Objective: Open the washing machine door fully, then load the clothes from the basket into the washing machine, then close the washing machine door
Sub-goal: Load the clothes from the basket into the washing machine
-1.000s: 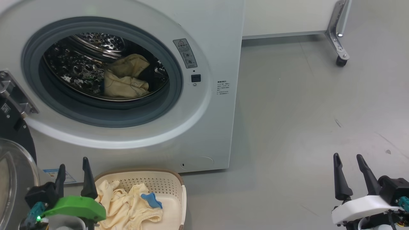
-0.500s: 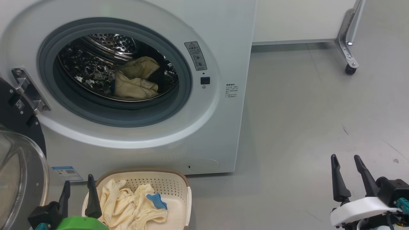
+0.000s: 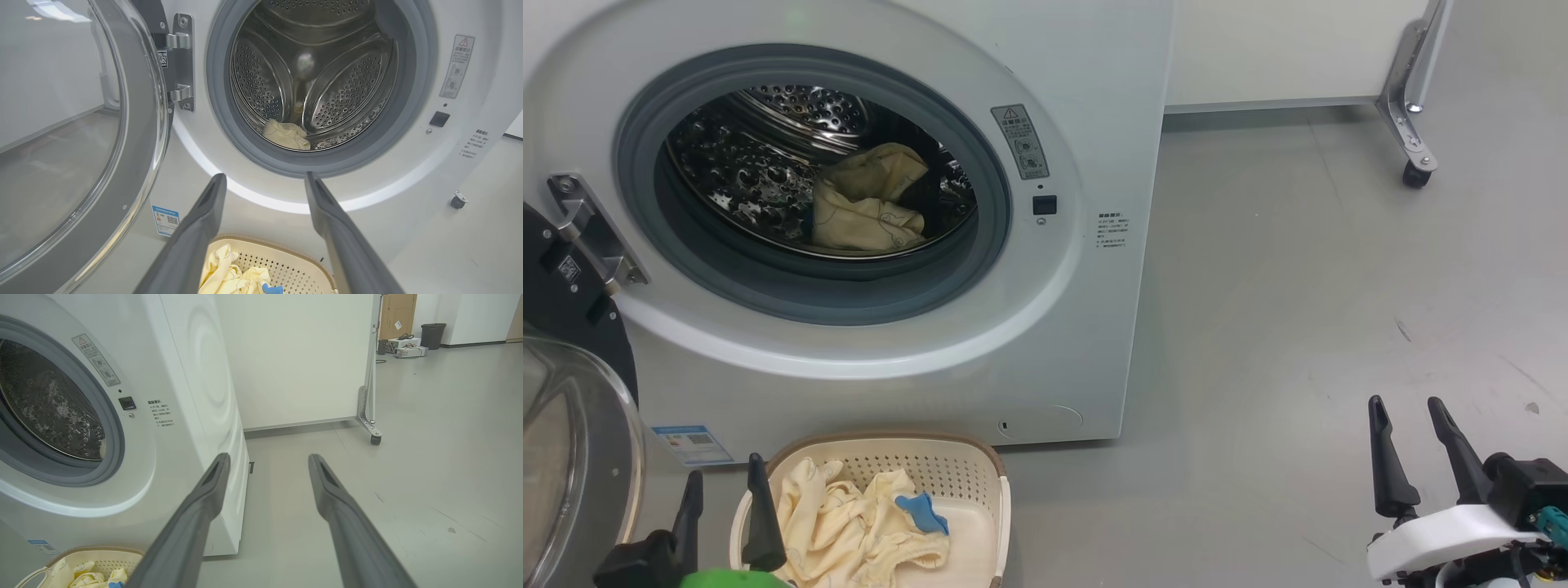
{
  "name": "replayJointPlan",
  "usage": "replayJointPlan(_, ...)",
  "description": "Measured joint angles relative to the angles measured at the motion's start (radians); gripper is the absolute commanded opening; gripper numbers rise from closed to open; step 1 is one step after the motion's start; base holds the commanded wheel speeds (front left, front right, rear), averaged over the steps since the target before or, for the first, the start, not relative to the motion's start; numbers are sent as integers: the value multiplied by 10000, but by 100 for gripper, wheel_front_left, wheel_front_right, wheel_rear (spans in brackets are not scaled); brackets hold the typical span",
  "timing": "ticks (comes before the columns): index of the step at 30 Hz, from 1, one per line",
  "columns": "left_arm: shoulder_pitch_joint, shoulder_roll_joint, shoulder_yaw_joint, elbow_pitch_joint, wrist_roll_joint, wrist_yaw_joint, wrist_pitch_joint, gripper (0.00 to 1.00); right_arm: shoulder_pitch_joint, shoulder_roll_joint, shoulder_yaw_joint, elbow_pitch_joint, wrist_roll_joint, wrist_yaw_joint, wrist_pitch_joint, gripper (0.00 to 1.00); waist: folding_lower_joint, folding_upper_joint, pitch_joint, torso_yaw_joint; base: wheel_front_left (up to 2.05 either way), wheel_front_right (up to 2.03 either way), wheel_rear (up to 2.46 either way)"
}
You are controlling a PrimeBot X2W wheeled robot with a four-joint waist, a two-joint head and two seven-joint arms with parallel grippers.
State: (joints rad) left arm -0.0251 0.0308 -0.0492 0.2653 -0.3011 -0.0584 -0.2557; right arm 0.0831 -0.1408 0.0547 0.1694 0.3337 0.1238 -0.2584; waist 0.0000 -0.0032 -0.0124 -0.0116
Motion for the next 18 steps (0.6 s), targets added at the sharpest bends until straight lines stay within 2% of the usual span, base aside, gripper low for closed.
replayJointPlan(9,344,19,-178,-276,38,182,0,100,1,-2,111,-197,0,0,0,100,0,0,286,-135,0,0,0)
replayJointPlan(18,337,25,-468,-326,479,368,194,100,-110,140,188,-424,4,0,0,100,0,0,1146,-379,0,0,0)
